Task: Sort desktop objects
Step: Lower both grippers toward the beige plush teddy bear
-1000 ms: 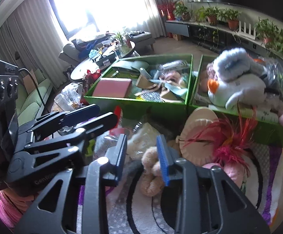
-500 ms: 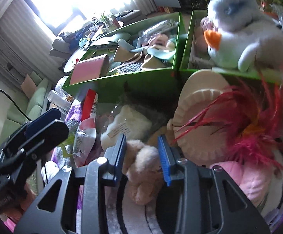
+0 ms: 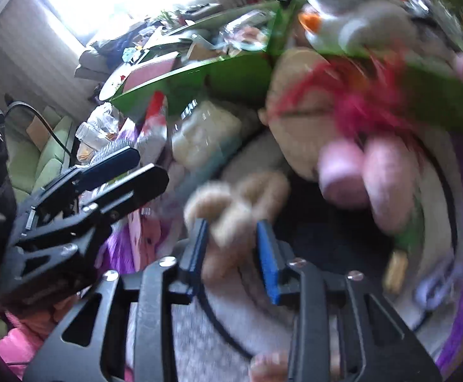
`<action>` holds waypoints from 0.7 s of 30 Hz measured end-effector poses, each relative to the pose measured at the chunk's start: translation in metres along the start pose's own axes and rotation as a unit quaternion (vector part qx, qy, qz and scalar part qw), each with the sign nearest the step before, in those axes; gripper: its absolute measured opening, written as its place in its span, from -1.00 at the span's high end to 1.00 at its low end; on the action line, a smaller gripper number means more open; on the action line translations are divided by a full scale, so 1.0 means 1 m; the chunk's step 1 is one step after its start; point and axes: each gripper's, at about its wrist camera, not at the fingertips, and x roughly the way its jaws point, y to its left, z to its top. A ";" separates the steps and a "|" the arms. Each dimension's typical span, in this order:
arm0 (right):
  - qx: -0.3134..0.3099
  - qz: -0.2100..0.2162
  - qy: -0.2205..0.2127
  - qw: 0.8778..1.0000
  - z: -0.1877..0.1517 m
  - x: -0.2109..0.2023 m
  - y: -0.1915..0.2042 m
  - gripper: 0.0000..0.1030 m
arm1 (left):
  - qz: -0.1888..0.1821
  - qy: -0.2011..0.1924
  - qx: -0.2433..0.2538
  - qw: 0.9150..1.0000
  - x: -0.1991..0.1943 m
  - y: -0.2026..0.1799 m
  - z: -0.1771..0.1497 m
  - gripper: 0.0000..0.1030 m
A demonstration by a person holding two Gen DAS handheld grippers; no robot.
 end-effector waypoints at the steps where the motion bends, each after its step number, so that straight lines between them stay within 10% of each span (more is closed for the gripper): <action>1: 0.003 0.008 0.010 1.000 -0.006 -0.002 -0.003 0.31 | -0.004 0.002 0.009 1.000 0.000 -0.006 -0.004 -0.05; 12: -0.049 -0.060 -0.067 0.995 0.009 -0.019 -0.015 0.31 | -0.007 0.063 0.030 0.998 0.037 -0.036 -0.036 -0.05; 21: 0.002 0.057 -0.022 0.998 0.060 0.030 -0.018 0.31 | 0.016 0.077 0.005 0.997 0.047 -0.020 -0.042 -0.04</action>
